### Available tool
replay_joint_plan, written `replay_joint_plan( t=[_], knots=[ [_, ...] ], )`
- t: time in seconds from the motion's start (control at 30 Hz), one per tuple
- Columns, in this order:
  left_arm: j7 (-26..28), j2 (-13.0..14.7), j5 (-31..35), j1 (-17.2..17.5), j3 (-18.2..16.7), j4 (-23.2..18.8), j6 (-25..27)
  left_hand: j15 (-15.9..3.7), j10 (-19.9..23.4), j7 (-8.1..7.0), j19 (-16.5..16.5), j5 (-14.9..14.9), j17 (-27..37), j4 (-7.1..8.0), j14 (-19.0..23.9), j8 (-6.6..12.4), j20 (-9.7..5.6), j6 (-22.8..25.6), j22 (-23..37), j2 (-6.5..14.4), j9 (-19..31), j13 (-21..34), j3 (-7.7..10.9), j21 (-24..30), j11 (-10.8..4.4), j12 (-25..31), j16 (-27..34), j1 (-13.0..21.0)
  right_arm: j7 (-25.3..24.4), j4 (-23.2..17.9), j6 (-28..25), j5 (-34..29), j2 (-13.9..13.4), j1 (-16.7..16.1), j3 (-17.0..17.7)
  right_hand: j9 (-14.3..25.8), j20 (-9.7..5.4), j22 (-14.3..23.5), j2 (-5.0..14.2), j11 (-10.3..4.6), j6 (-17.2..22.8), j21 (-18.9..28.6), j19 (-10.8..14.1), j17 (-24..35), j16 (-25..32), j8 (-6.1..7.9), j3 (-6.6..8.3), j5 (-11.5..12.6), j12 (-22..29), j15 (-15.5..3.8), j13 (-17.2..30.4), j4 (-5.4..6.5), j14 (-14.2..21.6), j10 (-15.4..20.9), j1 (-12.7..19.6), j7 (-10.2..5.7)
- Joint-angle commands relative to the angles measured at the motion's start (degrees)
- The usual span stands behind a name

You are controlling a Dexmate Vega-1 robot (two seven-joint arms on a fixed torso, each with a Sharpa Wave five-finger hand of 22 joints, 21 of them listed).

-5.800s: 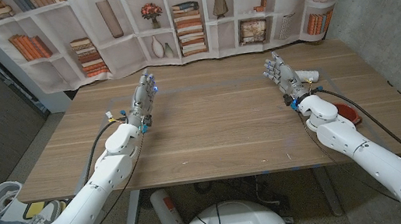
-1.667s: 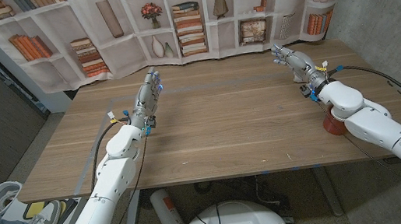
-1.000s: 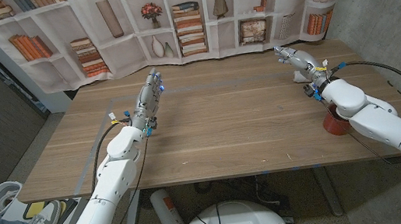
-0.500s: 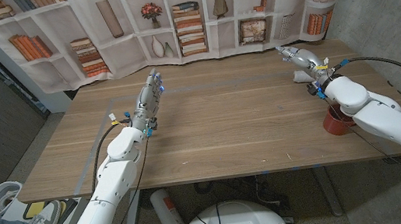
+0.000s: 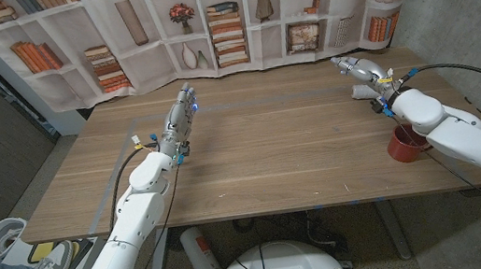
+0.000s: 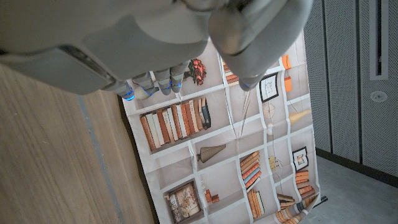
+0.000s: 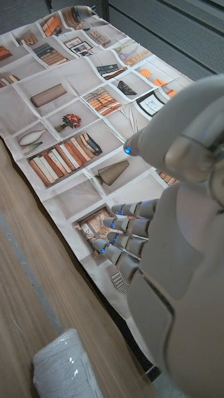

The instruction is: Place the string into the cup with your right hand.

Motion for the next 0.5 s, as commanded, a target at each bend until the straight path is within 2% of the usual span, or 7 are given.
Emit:
replay_joint_plan(
  t=[0.03,0.2,0.5],
  knots=[
    [1.2,0.7,0.8,1.0,0.4,-2.3,1.8,-0.12,0.0,0.20,-1.0,0.2,0.2,-0.05,0.2,0.51,-1.68,0.3,0.2,0.0,0.3,0.3,-0.09,-0.2,0.21,0.1,0.2,0.7,1.7,1.5,0.9,-1.0,-0.9,0.9,-0.6,0.3,-1.77,0.1,0.15,0.00,0.4,-0.1,0.5,0.1,0.2,0.08,0.22,-0.2,0.5,-0.25,0.2,-0.37,0.5,0.7,0.5,-0.42],
    [1.7,0.7,1.0,1.5,0.3,-2.7,1.6,-0.10,0.0,0.20,-0.9,0.2,0.2,-0.06,0.2,0.51,-1.68,0.4,0.2,0.0,0.3,0.3,-0.13,-0.2,0.05,0.1,0.2,0.7,0.8,1.7,0.6,-1.5,-1.0,0.7,-0.5,0.3,-1.80,0.1,0.18,-0.13,0.5,-0.2,0.7,0.1,0.2,0.09,0.21,-0.3,0.5,-0.27,0.2,-0.42,0.6,0.8,0.5,-0.52],
    [1.3,0.7,0.7,1.6,0.5,-2.5,1.0,-0.08,0.0,0.23,-0.9,0.2,0.2,-0.08,0.2,0.50,-1.67,0.6,0.2,0.1,0.3,0.3,-0.23,-0.2,0.26,0.0,0.2,0.8,-1.2,-0.2,-1.6,-4.5,-2.8,0.0,-0.2,0.3,-1.78,0.1,0.23,-0.38,0.7,-0.3,0.8,0.1,0.2,0.10,0.21,-0.3,0.5,-0.37,0.2,-0.51,0.8,1.0,0.6,-0.64]
  ],
)
